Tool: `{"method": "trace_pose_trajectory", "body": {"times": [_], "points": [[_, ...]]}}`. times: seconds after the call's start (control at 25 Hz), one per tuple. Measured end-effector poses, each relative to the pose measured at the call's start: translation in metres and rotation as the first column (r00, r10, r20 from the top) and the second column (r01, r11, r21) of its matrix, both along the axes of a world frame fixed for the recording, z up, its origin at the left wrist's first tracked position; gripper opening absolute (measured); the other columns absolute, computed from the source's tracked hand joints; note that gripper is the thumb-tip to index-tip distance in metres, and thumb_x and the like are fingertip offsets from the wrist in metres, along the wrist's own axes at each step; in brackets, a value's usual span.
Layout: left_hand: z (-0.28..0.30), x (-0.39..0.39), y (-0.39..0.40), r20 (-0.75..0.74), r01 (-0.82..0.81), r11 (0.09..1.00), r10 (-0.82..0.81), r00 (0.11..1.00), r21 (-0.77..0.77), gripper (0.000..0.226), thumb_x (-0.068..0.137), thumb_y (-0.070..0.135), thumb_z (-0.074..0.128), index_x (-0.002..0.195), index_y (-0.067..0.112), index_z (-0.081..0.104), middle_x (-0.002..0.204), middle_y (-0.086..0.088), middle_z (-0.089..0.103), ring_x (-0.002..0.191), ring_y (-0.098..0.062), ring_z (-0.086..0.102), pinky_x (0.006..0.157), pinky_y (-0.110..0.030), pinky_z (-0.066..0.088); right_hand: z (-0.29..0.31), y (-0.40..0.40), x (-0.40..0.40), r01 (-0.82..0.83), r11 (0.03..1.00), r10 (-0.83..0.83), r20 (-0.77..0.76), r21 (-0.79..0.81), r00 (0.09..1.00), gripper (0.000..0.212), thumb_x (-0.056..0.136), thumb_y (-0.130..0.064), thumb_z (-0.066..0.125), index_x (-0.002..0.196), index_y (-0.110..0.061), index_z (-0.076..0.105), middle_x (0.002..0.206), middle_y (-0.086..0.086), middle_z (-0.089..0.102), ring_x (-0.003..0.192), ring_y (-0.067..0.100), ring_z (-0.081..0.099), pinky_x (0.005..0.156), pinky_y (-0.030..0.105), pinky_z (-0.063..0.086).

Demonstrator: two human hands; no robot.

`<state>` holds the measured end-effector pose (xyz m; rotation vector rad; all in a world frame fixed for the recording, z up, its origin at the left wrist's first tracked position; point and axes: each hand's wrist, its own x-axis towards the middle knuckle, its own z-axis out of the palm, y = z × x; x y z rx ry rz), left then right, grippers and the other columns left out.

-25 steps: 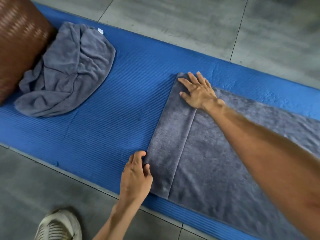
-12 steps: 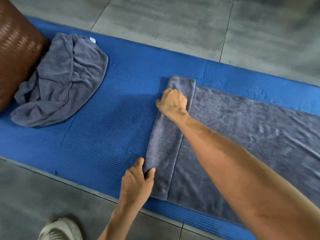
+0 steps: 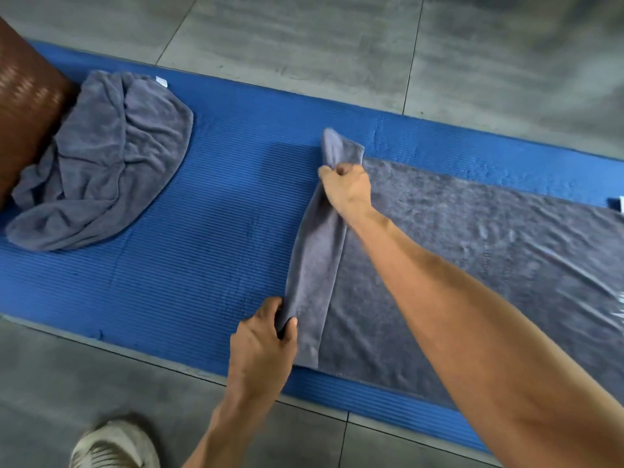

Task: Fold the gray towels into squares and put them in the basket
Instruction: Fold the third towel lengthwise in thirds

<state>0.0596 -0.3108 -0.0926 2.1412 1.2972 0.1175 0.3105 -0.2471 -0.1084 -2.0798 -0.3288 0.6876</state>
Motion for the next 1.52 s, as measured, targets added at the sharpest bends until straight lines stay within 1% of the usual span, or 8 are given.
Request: {"method": "trace_pose_trajectory", "body": {"times": [0.2,0.48,0.64,1.04,1.12,1.24,1.36,1.52], "points": [[0.012,0.011,-0.037,0.155,0.192,0.98,-0.197,0.968,0.049,0.03,0.08,0.016,0.068,0.106,0.028,0.059,0.094,0.017,0.058,0.078,-0.005,0.057,0.067,-0.023,0.051,0.004,-0.053,0.015,0.271,0.913,-0.203,-0.236,0.304,0.95,0.039,0.084,-0.018,0.059,0.056,-0.02,0.033,0.058,0.001,0.037,0.058,0.015,0.037,0.058,0.033,0.036],[-0.025,0.029,-0.084,0.016,0.54,0.782,-0.572,0.82,0.31,0.072,0.056,0.019,0.082,0.12,0.024,0.05,0.105,0.004,0.064,0.086,-0.019,0.06,0.071,-0.036,0.056,-0.016,-0.112,0.037,0.53,0.842,-0.4,-0.543,0.101,0.738,0.026,0.078,-0.035,0.062,0.096,-0.017,0.068,0.095,0.002,0.069,0.081,0.019,0.066,0.069,0.031,0.057],[-0.048,0.01,-0.083,-0.099,0.543,0.806,-0.536,0.839,0.237,0.07,0.055,0.027,0.086,0.116,0.026,0.052,0.109,0.005,0.06,0.088,-0.017,0.054,0.069,-0.035,0.053,-0.018,-0.164,0.0,0.476,0.879,-0.391,-0.575,-0.003,0.719,0.004,0.085,-0.02,0.062,0.086,-0.018,0.065,0.079,0.002,0.064,0.058,0.014,0.058,0.049,0.024,0.045],[-0.055,-0.004,-0.069,-0.04,0.653,0.725,-0.662,0.748,0.218,0.052,0.056,-0.002,0.083,0.099,0.02,0.065,0.104,0.004,0.054,0.092,-0.015,0.046,0.05,-0.023,0.055,0.0,-0.235,-0.11,0.252,0.953,-0.301,-0.585,-0.167,0.753,0.006,0.086,-0.016,0.074,0.085,-0.011,0.071,0.083,0.006,0.076,0.074,0.017,0.072,0.053,0.029,0.055],[-0.054,-0.007,-0.063,-0.064,0.672,0.709,-0.676,0.734,0.216,0.052,0.055,0.003,0.084,0.099,0.022,0.064,0.098,0.006,0.053,0.088,-0.014,0.045,0.055,-0.024,0.056,0.001,-0.241,-0.113,0.117,0.968,-0.215,-0.492,-0.222,0.844,0.02,0.087,-0.028,0.073,0.084,-0.008,0.068,0.077,0.006,0.074,0.067,0.017,0.071,0.052,0.031,0.056],[-0.046,-0.002,-0.055,-0.066,0.754,0.607,-0.767,0.639,0.25,0.023,0.068,0.026,0.067,0.091,0.026,0.065,0.088,0.011,0.056,0.084,-0.012,0.047,0.069,-0.031,0.054,-0.005,-0.25,-0.115,-0.041,0.81,0.092,0.057,-0.586,0.994,0.037,0.085,-0.05,0.067,0.078,-0.016,0.054,0.065,-0.005,0.059,0.06,0.016,0.055,0.053,0.029,0.039],[-0.038,0.02,-0.047,-0.039,0.747,0.607,-0.769,0.638,0.27,0.021,0.076,0.03,0.048,0.082,0.022,0.066,0.081,0.011,0.059,0.083,-0.013,0.05,0.071,-0.033,0.052,-0.005,-0.245,-0.119,-0.054,0.932,0.22,0.442,-0.358,0.87,0.018,0.089,-0.028,0.065,0.087,-0.02,0.049,0.075,-0.009,0.056,0.064,0.014,0.051,0.054,0.025,0.034],[-0.045,0.036,-0.034,-0.068,0.702,0.676,-0.708,0.703,0.223,0.021,0.085,0.02,0.054,0.102,0.019,0.067,0.103,0.01,0.06,0.093,-0.016,0.056,0.081,-0.034,0.053,-0.021,-0.243,-0.119,-0.341,0.861,0.483,0.401,-0.377,0.778,0.015,0.085,-0.019,0.062,0.099,-0.021,0.056,0.097,-0.006,0.057,0.083,0.018,0.058,0.058,0.028,0.045]]}}
